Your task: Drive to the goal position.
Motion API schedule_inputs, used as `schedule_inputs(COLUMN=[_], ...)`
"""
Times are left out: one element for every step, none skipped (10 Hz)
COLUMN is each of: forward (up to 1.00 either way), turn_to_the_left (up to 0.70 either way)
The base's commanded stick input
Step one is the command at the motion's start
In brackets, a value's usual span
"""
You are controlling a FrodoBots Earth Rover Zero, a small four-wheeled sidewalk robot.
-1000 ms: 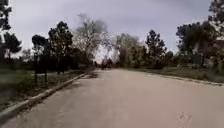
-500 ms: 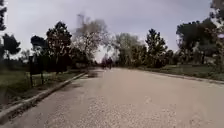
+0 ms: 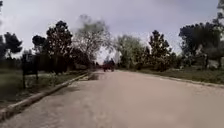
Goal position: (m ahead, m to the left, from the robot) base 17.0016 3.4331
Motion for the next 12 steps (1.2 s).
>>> schedule_inputs(forward=[0.7, 0.7, 0.7, 0.7, 0.7, 0.7, 0.7, 0.7, 0.7, 0.7, 0.7, 0.7], turn_to_the_left=[0.0, 0.0, 0.0, 0.0, 0.0, 0.0, 0.0, 0.0, 0.0, 0.0, 0.0, 0.0])
